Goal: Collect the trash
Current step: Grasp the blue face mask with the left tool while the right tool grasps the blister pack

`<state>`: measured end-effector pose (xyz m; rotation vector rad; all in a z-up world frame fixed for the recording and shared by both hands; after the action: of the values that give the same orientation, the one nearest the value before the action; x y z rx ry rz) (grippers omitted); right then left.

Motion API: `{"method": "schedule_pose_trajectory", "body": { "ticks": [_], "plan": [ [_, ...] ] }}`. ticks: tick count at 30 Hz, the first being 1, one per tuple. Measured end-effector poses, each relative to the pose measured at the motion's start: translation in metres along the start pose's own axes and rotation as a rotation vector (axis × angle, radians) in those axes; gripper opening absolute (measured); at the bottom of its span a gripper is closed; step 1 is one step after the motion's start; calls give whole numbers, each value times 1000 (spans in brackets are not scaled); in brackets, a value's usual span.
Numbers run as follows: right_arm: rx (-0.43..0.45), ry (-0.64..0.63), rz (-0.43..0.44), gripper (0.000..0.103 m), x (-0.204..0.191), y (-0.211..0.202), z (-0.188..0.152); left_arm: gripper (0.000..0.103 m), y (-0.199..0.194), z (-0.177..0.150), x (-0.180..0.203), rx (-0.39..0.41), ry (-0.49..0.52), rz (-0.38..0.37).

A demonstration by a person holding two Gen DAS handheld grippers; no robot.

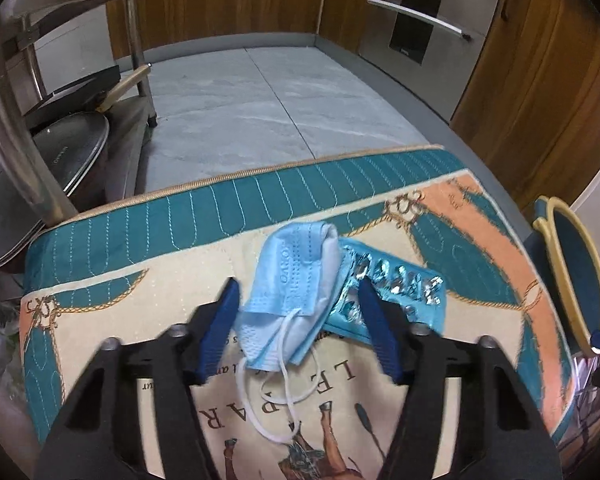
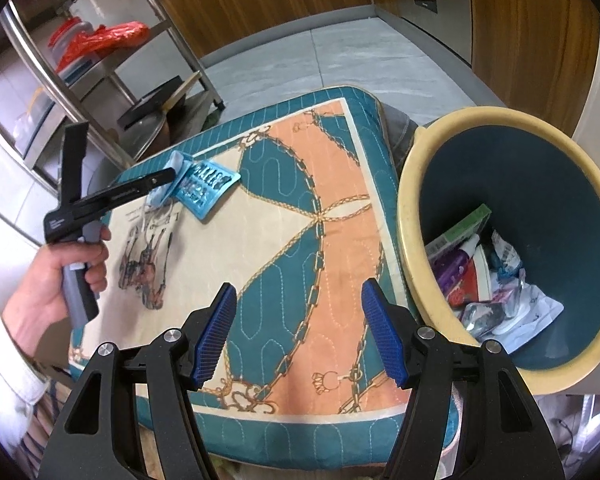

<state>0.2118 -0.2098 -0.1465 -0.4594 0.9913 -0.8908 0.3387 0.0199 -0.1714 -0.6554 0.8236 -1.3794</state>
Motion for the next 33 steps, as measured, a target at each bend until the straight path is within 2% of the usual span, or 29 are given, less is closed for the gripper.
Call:
{"method": "schedule_pose_trajectory", "body": {
  "ticks": [1,4,15,19,25,33],
  "plan": [
    [-1,-1,0,66,-1,1,0,21,3,-2,-1,-13,3,0],
    [-8,-11,5,66,-5,7,2,9,1,-4,-8,-13,-21,1],
    [-79,-104,46,66,-41,45,12,6,-52,-3,-53,49,-158,33],
    [-112,-161,54,69,-58,63,20,6,-80,0,-64,52,-211,3],
    [-148,-236,70,72,-74,89,36,6,-119,-4,-62,47,-199,-45],
    [-190,-306,61,78,-73,115,62,6,-142,-15,-66,44,-234,-94]
  ]
}}
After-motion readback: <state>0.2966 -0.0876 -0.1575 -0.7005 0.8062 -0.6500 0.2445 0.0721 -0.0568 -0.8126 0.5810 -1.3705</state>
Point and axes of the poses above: each gripper's, at about its wrist camera, not at the fingertips, and y roughly the way its jaws point, x to its right, z to its top, the point moved 7 cm from there along y, roughly the way its jaws point, and after that the axes turned 15 degrees about z, right-handed, at the moved point
